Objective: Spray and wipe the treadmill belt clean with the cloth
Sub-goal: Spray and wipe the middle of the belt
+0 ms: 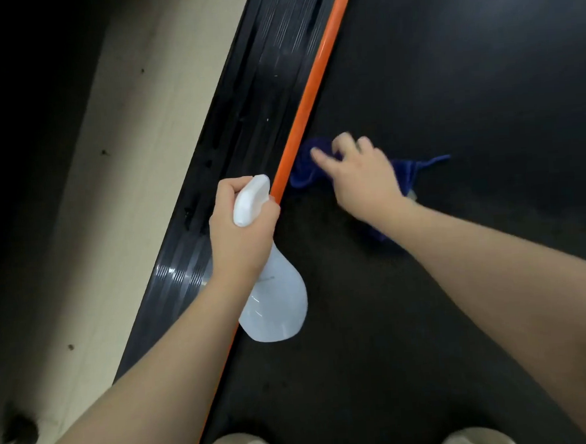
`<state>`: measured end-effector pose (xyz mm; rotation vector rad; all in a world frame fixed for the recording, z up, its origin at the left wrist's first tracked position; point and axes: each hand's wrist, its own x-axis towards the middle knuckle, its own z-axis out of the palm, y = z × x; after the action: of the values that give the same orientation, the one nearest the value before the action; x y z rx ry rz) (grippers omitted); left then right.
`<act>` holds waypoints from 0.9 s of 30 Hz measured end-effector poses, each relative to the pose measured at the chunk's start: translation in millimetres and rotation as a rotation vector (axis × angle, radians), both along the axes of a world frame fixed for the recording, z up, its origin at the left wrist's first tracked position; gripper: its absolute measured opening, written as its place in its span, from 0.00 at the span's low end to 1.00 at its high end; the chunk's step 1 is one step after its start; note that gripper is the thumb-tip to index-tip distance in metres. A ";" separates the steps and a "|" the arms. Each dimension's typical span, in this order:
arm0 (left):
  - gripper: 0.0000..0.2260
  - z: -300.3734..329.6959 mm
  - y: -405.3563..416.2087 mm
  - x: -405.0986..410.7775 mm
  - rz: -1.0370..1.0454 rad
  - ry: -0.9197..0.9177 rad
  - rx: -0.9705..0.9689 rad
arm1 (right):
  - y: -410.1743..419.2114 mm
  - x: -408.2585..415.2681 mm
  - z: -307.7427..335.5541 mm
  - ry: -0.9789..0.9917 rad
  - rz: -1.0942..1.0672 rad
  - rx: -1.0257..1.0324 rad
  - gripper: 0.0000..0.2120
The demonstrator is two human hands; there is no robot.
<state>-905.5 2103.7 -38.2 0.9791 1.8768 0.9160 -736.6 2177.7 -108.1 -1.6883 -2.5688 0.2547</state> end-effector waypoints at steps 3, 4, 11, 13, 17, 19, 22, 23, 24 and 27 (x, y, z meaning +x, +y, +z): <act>0.11 0.4 0.4 1.5 0.028 0.025 0.001 | -1.3 -4.5 6.9 -0.042 -0.222 -0.179 0.26; 0.11 2.1 0.0 2.4 0.026 0.026 0.006 | -17.2 -9.4 9.8 -0.015 -0.172 -0.219 0.27; 0.12 7.3 -1.0 18.2 -0.122 0.052 0.025 | -16.7 5.0 15.1 -0.125 0.274 -0.189 0.26; 0.13 6.0 -3.1 22.0 -0.137 0.060 0.028 | -20.8 3.5 13.6 -0.085 -0.016 -0.222 0.26; 0.15 10.9 -6.8 23.6 -0.149 0.052 0.018 | -92.6 1.9 11.0 0.080 0.195 -0.266 0.28; 0.15 10.7 -7.2 23.2 -0.160 0.058 0.032 | -84.0 17.8 9.8 -0.014 0.398 -0.319 0.27; 0.12 8.9 -8.3 23.3 -0.134 0.065 0.052 | -33.9 31.3 7.2 -0.014 0.044 -0.193 0.25; 0.12 8.5 -8.3 23.6 -0.130 0.068 0.054 | -23.0 34.6 9.3 -0.019 -0.114 -0.181 0.25; 0.12 8.3 -8.9 24.4 -0.129 0.072 0.052 | -22.3 35.4 10.1 -0.010 -0.188 -0.179 0.25; 0.12 10.1 -10.7 27.0 -0.130 0.067 0.035 | -62.0 37.2 9.7 0.022 -0.014 -0.219 0.25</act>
<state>-878.4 2093.0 -28.1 1.1521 1.8340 0.8502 -699.4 2115.7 -98.5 -1.7578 -2.5938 0.5700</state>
